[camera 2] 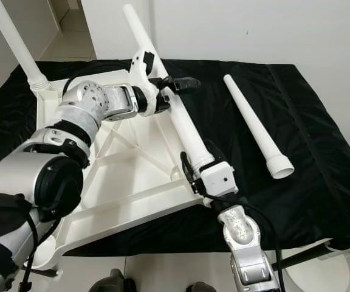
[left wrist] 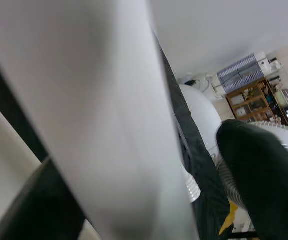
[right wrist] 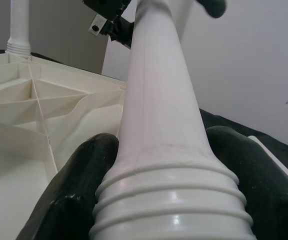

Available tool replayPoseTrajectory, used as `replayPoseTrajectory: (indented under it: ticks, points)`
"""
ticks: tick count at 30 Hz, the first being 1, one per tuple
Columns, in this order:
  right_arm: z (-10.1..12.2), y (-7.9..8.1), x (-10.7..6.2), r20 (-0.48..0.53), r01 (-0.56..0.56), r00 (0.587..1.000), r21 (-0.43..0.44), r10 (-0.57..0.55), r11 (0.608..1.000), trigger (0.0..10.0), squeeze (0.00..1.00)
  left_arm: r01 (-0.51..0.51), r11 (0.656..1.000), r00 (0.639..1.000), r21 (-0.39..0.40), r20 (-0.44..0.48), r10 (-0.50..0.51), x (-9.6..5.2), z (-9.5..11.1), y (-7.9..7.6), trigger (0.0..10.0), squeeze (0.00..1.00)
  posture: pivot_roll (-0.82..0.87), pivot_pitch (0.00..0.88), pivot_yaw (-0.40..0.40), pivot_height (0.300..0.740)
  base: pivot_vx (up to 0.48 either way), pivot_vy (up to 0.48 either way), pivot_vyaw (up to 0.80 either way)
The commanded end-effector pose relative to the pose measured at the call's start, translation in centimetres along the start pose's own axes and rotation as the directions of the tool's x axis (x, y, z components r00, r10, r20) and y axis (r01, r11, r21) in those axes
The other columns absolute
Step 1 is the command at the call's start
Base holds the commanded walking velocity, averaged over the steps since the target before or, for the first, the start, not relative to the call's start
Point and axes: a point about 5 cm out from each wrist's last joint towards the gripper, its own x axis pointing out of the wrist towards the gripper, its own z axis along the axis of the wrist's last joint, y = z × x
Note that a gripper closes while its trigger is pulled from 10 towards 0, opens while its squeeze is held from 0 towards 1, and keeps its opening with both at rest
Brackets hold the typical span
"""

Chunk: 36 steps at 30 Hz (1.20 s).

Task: Building children table

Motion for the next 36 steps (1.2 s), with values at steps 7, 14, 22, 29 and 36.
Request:
replayPoseTrajectory:
  ticks: [7, 14, 22, 29, 36]
  points:
    - [0.1, 0.7, -0.5, -0.002, -0.045, 0.999, -0.035, 0.045, 0.998, 10.0, 0.0, -0.022, 1.0, 0.998, -0.014, 0.051, 0.023, -0.2, 1.5, -0.3, 10.0, 0.0, -0.07, 0.0, 0.061, 0.74, 0.0, 0.0, 0.0]
    - [0.0, 0.6, -0.7, -0.004, -0.044, 0.999, -0.049, 0.044, 0.998, 10.0, 0.0, -0.033, 0.998, 0.996, -0.047, 0.084, 0.037, -0.4, 2.0, -0.1, 0.0, 0.0, -0.07, 0.0, 0.061, 0.74, 0.0, 0.0, 0.0]
    - [0.0, 0.8, -0.7, -0.006, -0.04, 0.999, -0.047, 0.04, 0.998, 10.0, 0.0, -0.037, 0.998, 0.995, -0.053, 0.089, 0.041, -0.4, 2.0, 0.1, 0.0, 0.0, -0.07, 0.0, 0.059, 0.74, 0.0, 0.0, 0.0]
    - [-0.1, 0.7, -0.7, -0.016, -0.016, 1.0, 0.061, 0.017, 0.998, 10.0, 1.0, -0.022, 0.997, 0.994, -0.078, 0.109, 0.031, -0.5, 2.4, 0.0, 10.0, 0.0, -0.07, 0.0, 0.055, 0.74, 0.0, 0.0, 0.0]
    - [0.5, -1.0, -0.3, -0.022, 0.091, 0.996, 0.171, -0.088, 0.981, 10.0, 0.71, 0.034, 0.999, 0.986, 0.009, 0.163, -0.035, -0.7, 3.7, -1.2, 10.0, 0.0, -0.07, 0.002, 0.052, 0.74, 0.0, 0.0, 0.0]
